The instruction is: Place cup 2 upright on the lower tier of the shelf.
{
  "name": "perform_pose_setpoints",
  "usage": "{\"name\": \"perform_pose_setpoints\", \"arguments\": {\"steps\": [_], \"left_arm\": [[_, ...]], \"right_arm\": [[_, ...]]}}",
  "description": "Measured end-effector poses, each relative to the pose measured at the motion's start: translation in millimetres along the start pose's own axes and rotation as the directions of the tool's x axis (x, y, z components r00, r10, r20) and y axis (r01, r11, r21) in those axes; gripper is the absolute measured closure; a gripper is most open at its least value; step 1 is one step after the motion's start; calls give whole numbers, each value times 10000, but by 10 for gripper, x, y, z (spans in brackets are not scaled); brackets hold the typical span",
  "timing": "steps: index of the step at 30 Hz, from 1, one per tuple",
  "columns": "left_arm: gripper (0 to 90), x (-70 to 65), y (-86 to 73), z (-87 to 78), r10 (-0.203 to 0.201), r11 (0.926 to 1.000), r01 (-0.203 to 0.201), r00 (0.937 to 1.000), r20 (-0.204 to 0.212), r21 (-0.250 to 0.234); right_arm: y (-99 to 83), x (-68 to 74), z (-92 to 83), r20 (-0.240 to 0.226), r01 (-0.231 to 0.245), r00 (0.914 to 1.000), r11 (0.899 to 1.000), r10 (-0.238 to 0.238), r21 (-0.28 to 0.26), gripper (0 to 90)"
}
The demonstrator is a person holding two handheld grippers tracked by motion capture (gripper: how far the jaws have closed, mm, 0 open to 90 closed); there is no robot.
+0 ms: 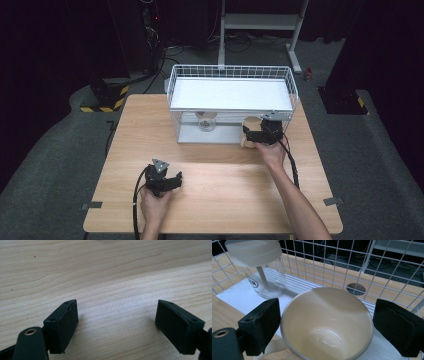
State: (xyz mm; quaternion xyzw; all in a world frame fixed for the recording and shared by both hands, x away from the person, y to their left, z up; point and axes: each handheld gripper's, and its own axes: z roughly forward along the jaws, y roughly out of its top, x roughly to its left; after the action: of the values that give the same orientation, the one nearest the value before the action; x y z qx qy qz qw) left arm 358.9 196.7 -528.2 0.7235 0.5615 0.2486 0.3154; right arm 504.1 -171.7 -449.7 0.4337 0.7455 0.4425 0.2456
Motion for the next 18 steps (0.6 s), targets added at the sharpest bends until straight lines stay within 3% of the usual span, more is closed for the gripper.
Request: {"name": "perform_pose_setpoints", "arguments": {"steps": [12, 18], "left_arm": [[191, 0, 0, 0, 2, 10000, -2, 10000, 2, 0], [191, 0, 0, 0, 4, 10000, -4, 10000, 5, 1]], "right_arm": [[11, 21, -116, -46, 155, 9999, 9996, -156, -245, 81], [-76, -20, -199, -97, -132, 9999, 9998, 130, -154, 83]]}}
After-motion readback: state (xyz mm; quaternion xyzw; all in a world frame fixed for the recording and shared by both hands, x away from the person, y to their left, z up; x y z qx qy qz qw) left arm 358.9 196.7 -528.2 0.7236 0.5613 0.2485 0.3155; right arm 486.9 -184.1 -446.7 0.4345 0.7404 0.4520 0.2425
